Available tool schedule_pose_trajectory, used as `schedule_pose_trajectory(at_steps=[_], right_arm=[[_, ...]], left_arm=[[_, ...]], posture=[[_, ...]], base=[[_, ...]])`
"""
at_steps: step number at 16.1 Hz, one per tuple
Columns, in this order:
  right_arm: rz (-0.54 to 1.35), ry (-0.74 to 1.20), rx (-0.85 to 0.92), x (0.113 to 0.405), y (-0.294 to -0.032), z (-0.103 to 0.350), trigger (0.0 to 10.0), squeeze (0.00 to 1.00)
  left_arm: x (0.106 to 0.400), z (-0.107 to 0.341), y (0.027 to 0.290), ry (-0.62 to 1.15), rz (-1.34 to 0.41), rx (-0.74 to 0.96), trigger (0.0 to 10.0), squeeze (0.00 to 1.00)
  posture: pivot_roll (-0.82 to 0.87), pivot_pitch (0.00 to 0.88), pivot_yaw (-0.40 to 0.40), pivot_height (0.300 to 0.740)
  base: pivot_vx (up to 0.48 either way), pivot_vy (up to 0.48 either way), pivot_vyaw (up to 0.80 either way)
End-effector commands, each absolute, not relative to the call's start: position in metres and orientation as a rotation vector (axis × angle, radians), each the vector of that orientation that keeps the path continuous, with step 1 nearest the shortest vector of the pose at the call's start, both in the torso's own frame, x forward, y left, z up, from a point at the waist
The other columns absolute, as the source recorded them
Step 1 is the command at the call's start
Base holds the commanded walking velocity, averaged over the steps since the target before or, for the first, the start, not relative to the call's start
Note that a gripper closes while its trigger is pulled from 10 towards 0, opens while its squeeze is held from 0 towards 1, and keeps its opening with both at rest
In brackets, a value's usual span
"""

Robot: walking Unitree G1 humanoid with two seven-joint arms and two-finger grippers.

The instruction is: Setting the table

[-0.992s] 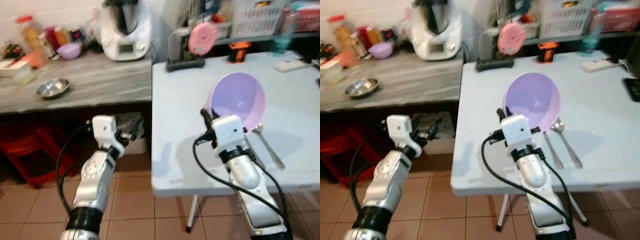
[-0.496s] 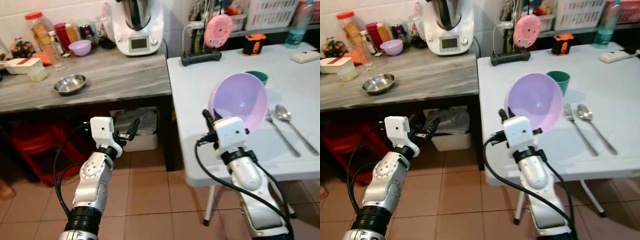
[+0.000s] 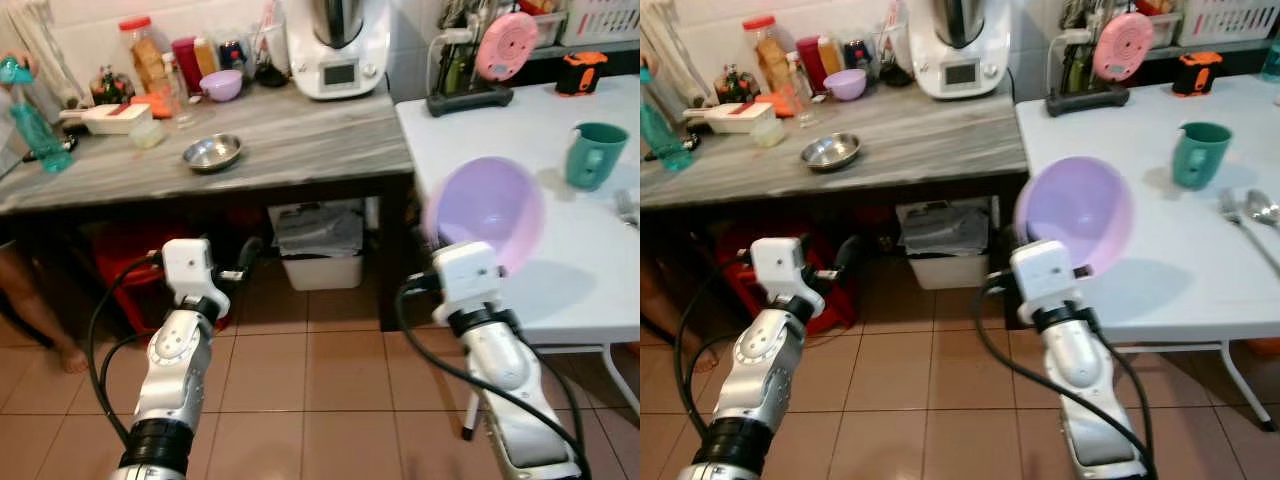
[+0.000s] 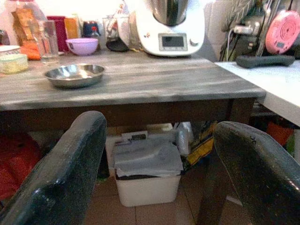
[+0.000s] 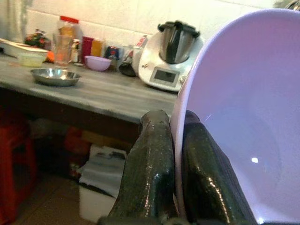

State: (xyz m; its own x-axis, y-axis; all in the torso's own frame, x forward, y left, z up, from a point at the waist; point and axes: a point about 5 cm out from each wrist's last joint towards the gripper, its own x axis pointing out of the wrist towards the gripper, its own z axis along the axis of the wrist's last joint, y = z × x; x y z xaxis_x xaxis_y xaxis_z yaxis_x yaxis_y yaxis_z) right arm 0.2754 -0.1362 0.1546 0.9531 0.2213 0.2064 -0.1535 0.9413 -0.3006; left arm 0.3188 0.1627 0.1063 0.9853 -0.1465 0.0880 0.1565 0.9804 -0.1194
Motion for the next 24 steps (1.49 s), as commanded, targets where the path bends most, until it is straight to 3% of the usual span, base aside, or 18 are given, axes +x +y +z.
schedule_pose_trajectory(at_steps=[1, 11, 18, 24], right_arm=[[0.232, -0.274, -0.272, 0.276, -0.123, 0.161, 10.0, 0.00], [0.227, -0.280, -0.274, 0.275, -0.124, 0.159, 10.0, 0.00], [0.218, -0.276, -0.282, 0.271, -0.128, 0.157, 10.0, 0.00], [0.080, -0.196, -0.228, 0.256, -0.154, 0.140, 10.0, 0.00]], left_arm=[[0.318, 0.106, 0.175, -0.078, -0.121, -0.100, 10.0, 0.00], [0.320, 0.106, 0.172, -0.073, -0.132, -0.099, 10.0, 0.00], [0.309, 0.099, 0.175, -0.058, -0.143, -0.066, 10.0, 0.00], [0.271, 0.076, 0.208, -0.007, 0.008, 0.000, 10.0, 0.00]], posture=[[-0.04, 0.000, 0.132, 0.740], [-0.05, 0.000, 0.143, 0.740], [-0.05, 0.000, 0.140, 0.740], [-0.05, 0.000, 0.122, 0.740]], base=[[0.000, 0.398, 0.00], [0.000, 0.411, 0.00], [0.082, 0.000, 0.00], [0.326, 0.000, 0.00]])
